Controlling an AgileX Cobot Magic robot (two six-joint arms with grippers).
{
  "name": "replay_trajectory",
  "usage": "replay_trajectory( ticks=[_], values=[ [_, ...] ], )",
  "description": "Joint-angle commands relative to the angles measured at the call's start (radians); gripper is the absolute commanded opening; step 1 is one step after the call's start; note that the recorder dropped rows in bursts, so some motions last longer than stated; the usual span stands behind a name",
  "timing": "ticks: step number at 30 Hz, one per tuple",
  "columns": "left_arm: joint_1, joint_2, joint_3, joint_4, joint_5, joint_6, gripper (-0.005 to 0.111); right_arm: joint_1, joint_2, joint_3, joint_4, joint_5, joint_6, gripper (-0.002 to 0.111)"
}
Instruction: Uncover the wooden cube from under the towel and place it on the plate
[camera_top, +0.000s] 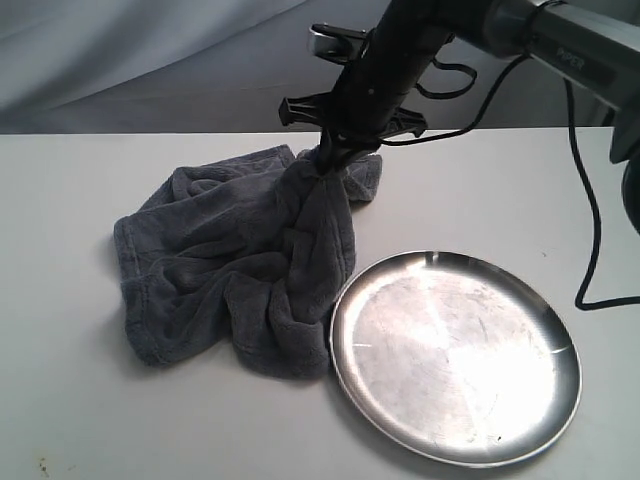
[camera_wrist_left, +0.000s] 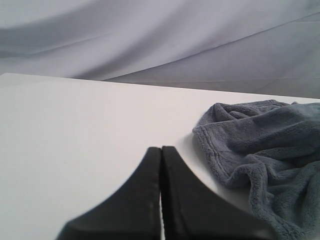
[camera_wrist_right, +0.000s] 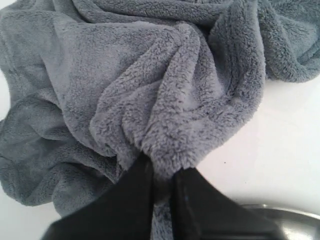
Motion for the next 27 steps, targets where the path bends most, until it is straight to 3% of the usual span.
replay_trajectory(
  ticks=[1, 13, 27],
  values=[
    [0.0, -0.003, 0.004, -0.004, -0.01, 0.001, 0.0, 0.011, -0.051, -0.002, 0.026, -0.006, -0.031, 0.0],
    [0.0, -0.003, 0.004, -0.004, -0.01, 0.001, 0.0, 0.142, -0.066, -0.002, 0.017, -0.006, -0.062, 0.0],
    [0.0, -0.003, 0.004, -0.004, -0.01, 0.001, 0.0, 0.28, -0.066, -0.002, 0.037, -0.07, -0.235, 0.0]
  ],
)
